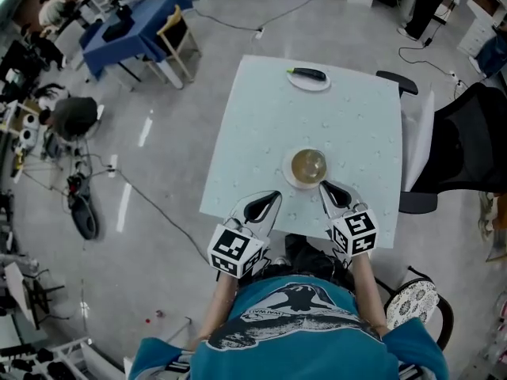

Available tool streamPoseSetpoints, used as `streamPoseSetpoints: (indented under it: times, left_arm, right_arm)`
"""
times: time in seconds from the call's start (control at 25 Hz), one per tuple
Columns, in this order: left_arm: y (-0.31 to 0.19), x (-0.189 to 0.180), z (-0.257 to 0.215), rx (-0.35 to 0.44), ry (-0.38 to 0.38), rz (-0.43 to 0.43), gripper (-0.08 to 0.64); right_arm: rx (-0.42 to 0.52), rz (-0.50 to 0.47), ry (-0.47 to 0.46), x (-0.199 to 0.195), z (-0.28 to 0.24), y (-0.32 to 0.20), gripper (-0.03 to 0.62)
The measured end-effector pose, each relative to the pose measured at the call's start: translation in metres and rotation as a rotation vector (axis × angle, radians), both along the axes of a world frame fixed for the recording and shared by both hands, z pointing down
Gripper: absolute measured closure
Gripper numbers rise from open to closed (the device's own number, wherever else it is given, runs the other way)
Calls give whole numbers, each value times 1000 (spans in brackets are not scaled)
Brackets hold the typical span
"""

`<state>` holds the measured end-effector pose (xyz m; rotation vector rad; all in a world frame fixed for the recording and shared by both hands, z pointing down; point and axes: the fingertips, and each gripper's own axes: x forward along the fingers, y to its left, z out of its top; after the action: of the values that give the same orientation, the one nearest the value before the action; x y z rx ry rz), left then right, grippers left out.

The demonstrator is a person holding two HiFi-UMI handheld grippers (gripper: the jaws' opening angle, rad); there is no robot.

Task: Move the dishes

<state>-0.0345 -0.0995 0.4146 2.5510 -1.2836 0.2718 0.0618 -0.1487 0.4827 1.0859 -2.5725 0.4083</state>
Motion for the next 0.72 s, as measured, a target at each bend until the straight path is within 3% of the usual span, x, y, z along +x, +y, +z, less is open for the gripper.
streamPoseSetpoints:
  times: [0.24, 0.56, 0.72]
  left_arm:
    - [-26, 0, 5, -29, -31, -22, 545]
    - [-37, -5, 17, -85, -70, -45, 545]
    - [-42, 5, 22, -108, -102, -25, 545]
  right_arm:
    - [-57, -12, 51, 8, 35, -26, 512]
    - [-125, -65, 98, -4, 82, -42, 296]
    - [-115, -120, 164, -10, 101, -54, 279]
